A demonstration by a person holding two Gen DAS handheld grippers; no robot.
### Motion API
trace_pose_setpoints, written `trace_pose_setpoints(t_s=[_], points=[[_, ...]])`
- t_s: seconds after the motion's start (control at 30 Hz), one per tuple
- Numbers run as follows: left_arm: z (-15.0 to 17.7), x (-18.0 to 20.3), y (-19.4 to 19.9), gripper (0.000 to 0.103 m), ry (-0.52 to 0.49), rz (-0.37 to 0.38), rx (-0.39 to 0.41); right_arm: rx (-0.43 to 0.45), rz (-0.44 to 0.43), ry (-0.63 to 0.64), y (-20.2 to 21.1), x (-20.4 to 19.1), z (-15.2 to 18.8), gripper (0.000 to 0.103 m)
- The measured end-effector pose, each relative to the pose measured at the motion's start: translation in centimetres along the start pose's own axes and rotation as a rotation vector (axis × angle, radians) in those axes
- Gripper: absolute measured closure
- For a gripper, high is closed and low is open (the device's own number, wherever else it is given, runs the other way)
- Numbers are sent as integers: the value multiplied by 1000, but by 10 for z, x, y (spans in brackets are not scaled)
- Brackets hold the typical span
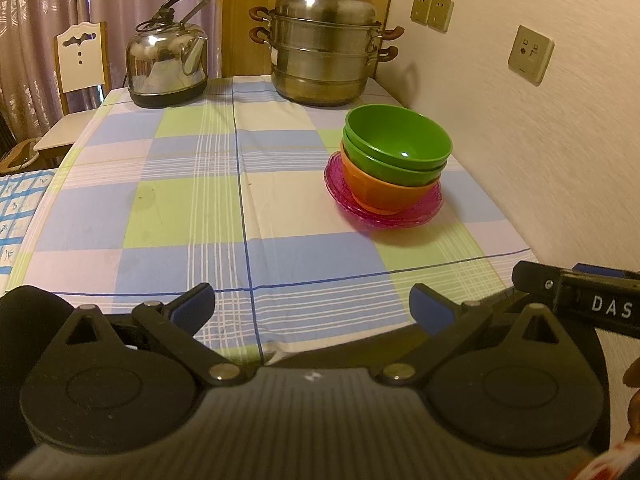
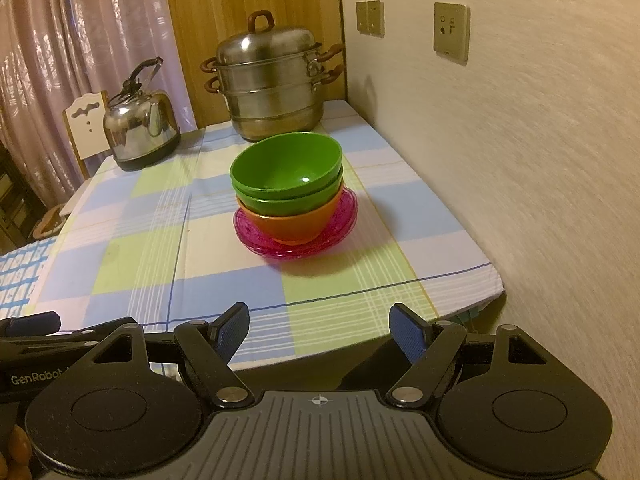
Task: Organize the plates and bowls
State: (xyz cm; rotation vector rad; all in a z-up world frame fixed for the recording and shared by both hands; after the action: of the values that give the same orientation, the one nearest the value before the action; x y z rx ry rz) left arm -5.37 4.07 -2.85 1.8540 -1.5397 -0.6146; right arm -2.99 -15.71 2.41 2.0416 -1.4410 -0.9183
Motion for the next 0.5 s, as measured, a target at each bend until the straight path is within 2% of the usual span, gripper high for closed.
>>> trace_pose_setpoints(t_s=[0.5], points=[[0, 0, 0, 0, 1, 1, 0, 1, 1, 4, 0, 1, 0, 26]])
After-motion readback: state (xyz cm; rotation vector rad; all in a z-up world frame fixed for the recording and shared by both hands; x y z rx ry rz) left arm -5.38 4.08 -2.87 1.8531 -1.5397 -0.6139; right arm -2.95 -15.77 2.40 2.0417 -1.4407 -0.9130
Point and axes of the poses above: each gripper's, at about its wrist camera, not at the fingertips, and y roughly against the way its jaws point, x to its right, z to its underside, the point moved 5 cm from there along -y, roughly the way its jaws point, and after that the axes turned 5 degrees about -z, right-handed, at the moved point
